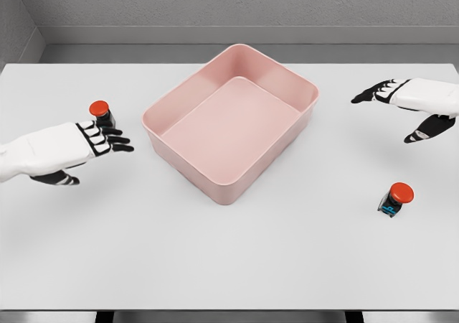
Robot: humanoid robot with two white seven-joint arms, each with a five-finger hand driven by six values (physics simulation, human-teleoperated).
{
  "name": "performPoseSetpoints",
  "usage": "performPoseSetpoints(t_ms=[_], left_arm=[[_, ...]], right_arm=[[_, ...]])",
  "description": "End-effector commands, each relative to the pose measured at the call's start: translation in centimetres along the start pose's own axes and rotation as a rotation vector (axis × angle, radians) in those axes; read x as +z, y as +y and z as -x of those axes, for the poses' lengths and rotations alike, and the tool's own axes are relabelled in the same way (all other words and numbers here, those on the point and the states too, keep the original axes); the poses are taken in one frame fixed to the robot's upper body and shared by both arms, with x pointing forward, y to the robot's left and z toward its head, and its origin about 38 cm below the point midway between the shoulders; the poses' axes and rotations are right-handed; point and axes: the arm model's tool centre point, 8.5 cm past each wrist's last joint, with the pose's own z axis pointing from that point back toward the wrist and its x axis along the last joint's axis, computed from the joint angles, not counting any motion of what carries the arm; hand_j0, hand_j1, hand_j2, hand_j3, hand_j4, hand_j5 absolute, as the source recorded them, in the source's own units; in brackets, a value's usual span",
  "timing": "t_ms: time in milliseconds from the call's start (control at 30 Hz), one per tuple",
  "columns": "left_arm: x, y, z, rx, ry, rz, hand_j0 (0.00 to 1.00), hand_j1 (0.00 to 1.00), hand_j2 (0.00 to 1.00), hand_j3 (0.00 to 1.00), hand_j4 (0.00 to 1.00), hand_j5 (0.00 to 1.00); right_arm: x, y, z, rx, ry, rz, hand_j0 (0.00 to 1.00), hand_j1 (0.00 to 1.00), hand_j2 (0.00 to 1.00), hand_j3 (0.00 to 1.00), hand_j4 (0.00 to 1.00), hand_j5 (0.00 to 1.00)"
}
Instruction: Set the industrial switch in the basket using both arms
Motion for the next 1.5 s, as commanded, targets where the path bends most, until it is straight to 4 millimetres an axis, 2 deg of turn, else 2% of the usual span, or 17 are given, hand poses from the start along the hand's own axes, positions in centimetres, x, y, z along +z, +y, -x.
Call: performPoseSetpoints(t_ms=[0, 67, 133, 167, 300, 433, 467, 567, 633, 833, 1000, 1067, 1167, 1200, 1267, 1467], left_arm=[[-0.2, 0.5, 0.1, 0.005, 0.003, -0.039, 1.0, 1.0, 1.0, 1.0, 1.0, 1.0], [-0.4, 1.2, 0.7, 0.016, 0.026, -0.144, 1.0, 1.0, 1.0, 1.0, 1.0, 1.0], [-0.3, 1.2, 2.0, 0.028, 0.059, -0.161, 1.0, 1.0, 1.0, 1.0, 1.0, 1.0], [-0.6, 1.3, 2.5, 0.03, 0.071, -0.172, 1.0, 1.0, 1.0, 1.0, 1.0, 1.0], [-1.4, 0.7, 5.5, 0.036, 0.159, -0.18, 1.0, 1.0, 1.0, 1.0, 1.0, 1.0], [-3.2, 0.0, 7.2, 0.024, 0.222, -0.169, 1.0, 1.0, 1.0, 1.0, 1.0, 1.0], [-4.4, -0.9, 7.4, 0.041, 0.216, -0.147, 1.0, 1.0, 1.0, 1.0, 1.0, 1.0], [-5.5, -1.8, 8.5, 0.084, 0.24, -0.136, 1.0, 1.0, 1.0, 1.0, 1.0, 1.0], [-5.3, -2.2, 9.1, 0.097, 0.26, -0.128, 1.0, 1.0, 1.0, 1.0, 1.0, 1.0], [-7.1, -3.2, 9.9, 0.146, 0.274, -0.115, 1.0, 1.0, 1.0, 1.0, 1.0, 1.0], [-6.3, -4.3, 11.2, 0.172, 0.356, -0.174, 1.0, 1.0, 1.0, 1.0, 1.0, 1.0], [-6.3, -4.1, 11.4, 0.171, 0.36, -0.176, 1.0, 1.0, 1.0, 1.0, 1.0, 1.0], [-6.4, -4.2, 11.4, 0.173, 0.363, -0.171, 1.0, 1.0, 1.0, 1.0, 1.0, 1.0], [-7.4, -4.6, 10.9, 0.183, 0.346, -0.168, 1.0, 1.0, 1.0, 1.0, 1.0, 1.0], [-7.7, -4.7, 10.7, 0.188, 0.34, -0.169, 1.0, 1.0, 1.0, 1.0, 1.0, 1.0], [-7.7, -4.6, 10.7, 0.184, 0.338, -0.174, 1.0, 1.0, 1.0, 1.0, 1.0, 1.0]], right_arm=[[0.1, -0.1, 0.0, -0.006, -0.002, 0.006, 1.0, 1.0, 1.0, 1.0, 1.0, 1.0], [0.5, 0.0, 0.1, -0.005, 0.007, 0.002, 1.0, 1.0, 1.0, 1.0, 1.0, 1.0], [1.6, 0.1, 0.4, 0.003, 0.025, -0.009, 1.0, 1.0, 1.0, 1.0, 1.0, 1.0], [1.5, 0.0, 0.1, 0.009, 0.017, -0.013, 1.0, 1.0, 1.0, 1.0, 1.0, 1.0], [2.3, 1.8, 0.4, -0.009, 0.032, -0.068, 1.0, 1.0, 1.0, 1.0, 1.0, 1.0], [3.0, 3.9, 0.7, -0.043, 0.049, -0.107, 1.0, 1.0, 1.0, 1.0, 1.0, 1.0], [3.0, 4.5, 0.6, -0.05, 0.048, -0.119, 1.0, 1.0, 1.0, 1.0, 1.0, 1.0], [5.1, 4.4, 1.3, -0.045, 0.092, -0.134, 1.0, 1.0, 1.0, 1.0, 1.0, 1.0], [4.9, 4.8, 1.0, -0.049, 0.081, -0.145, 1.0, 1.0, 1.0, 1.0, 1.0, 1.0], [3.5, 6.5, -1.9, -0.048, -0.013, -0.187, 1.0, 1.0, 1.0, 1.0, 1.0, 1.0], [4.3, 7.5, -1.7, -0.064, 0.003, -0.209, 1.0, 1.0, 1.0, 1.0, 1.0, 1.0], [4.4, 7.9, -1.7, -0.072, 0.004, -0.214, 1.0, 1.0, 1.0, 1.0, 1.0, 1.0], [3.8, 7.9, -2.4, -0.069, -0.023, -0.212, 1.0, 1.0, 1.0, 1.0, 1.0, 1.0], [3.7, 7.9, -2.6, -0.068, -0.029, -0.209, 1.0, 1.0, 1.0, 1.0, 1.0, 1.0], [3.5, 8.3, -2.9, -0.074, -0.039, -0.217, 1.0, 1.0, 1.0, 1.0, 1.0, 1.0], [2.9, 9.3, -3.9, -0.087, -0.075, -0.23, 1.0, 1.0, 1.0, 1.0, 1.0, 1.0]])
